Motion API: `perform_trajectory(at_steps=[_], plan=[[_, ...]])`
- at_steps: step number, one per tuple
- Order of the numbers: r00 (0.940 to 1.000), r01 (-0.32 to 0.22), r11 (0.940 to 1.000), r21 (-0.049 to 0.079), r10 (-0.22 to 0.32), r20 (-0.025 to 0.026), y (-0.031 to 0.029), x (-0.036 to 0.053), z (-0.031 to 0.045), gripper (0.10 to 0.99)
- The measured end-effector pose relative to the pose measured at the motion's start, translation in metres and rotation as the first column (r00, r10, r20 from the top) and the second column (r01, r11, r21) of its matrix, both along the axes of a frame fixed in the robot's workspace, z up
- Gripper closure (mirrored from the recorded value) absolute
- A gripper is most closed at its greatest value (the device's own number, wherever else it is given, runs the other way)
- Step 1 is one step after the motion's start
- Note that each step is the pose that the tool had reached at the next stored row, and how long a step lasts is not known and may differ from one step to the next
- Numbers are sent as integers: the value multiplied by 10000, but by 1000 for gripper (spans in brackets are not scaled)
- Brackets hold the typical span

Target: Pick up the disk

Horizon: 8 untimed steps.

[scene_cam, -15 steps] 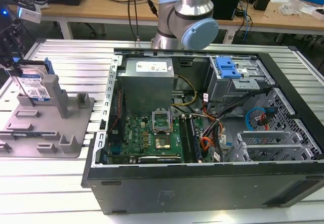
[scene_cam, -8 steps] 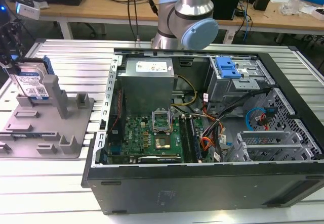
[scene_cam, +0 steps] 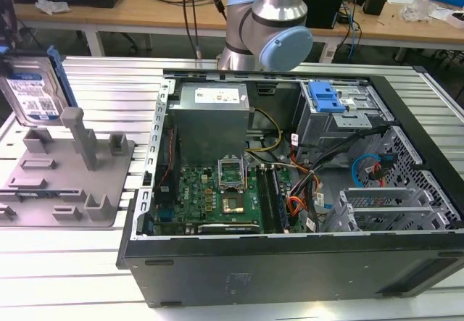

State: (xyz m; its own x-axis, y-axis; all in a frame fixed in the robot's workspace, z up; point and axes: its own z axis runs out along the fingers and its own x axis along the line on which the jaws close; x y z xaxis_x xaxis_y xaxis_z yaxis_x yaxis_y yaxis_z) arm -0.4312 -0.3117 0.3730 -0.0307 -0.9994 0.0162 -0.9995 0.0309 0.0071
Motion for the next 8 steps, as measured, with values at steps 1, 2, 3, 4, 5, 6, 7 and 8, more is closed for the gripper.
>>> perform_trajectory(at_steps=[1,2,3,4,5,6,7,8], plan=[[10000,-2,10000,0,2,1,0,0,77,718],[10000,-4,10000,0,4,1,1,2,196,718],[10000,-7,10000,0,7,1,1,5,260,718],[10000,-9,10000,0,9,1,1,7,302,718],[10000,-12,10000,0,12,2,1,12,375,718],[10000,-19,10000,1,19,1,1,19,494,718],[10000,-23,10000,0,23,1,1,26,580,718],[10000,-28,10000,0,28,1,1,32,645,718]])
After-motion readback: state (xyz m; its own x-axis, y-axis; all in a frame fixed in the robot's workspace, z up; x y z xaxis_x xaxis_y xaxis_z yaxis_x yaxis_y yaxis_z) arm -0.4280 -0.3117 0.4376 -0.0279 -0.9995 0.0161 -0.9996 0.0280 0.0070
